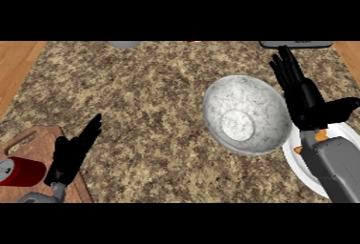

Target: Pick the croissant from the plate and place it in the bowl

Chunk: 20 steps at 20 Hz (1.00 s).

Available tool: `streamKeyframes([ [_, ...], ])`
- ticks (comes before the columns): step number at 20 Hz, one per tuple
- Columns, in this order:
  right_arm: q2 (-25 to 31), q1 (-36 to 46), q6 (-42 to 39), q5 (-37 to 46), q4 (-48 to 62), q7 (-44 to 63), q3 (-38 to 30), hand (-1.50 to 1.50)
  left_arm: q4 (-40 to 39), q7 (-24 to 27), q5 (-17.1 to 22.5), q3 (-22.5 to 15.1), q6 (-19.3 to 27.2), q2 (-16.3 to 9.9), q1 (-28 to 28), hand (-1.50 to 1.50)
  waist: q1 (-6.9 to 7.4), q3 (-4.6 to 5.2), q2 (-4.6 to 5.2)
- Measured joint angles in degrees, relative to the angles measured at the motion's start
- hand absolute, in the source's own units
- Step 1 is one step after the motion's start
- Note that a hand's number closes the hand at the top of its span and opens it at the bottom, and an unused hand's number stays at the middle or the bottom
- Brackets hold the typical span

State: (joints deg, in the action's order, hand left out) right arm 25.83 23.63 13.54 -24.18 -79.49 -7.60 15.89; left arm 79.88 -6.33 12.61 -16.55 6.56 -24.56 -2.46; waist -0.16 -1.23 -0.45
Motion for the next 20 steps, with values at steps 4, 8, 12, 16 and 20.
streamKeyframes([
  [4, 0.0, 0.1, -6.1, -2.9, -0.8, -2.0, -1.2, -1.5, 2.3, 3.1, 0.9, 5.5, 1.5, -1.3, -2.9, 0.0, 0.37, 0.75, 0.22],
  [8, 3.7, -0.2, -5.8, 2.7, -0.2, -4.5, -0.3, -1.5, 4.7, 7.0, 2.3, 11.6, 4.5, -1.6, -6.6, 0.0, 0.28, 1.34, -0.12],
  [12, 2.2, -6.7, 6.2, 11.3, -1.1, -11.6, -0.5, -1.5, 5.7, 8.4, 4.2, 15.8, 5.4, -2.1, -8.1, 0.0, -0.87, 1.29, -0.12],
  [16, 2.5, -14.4, 13.4, 19.1, -7.9, -13.3, 2.4, -1.5, 5.7, 8.9, 5.6, 18.4, 4.4, -2.8, -9.3, 0.0, -1.03, 1.28, 0.02],
  [20, 8.6, -19.2, 16.7, 25.8, -15.4, -6.1, 2.9, -1.5, 5.4, 10.5, 5.7, 19.6, 3.7, -2.5, -8.3, 0.0, -1.19, 1.37, 0.01],
])
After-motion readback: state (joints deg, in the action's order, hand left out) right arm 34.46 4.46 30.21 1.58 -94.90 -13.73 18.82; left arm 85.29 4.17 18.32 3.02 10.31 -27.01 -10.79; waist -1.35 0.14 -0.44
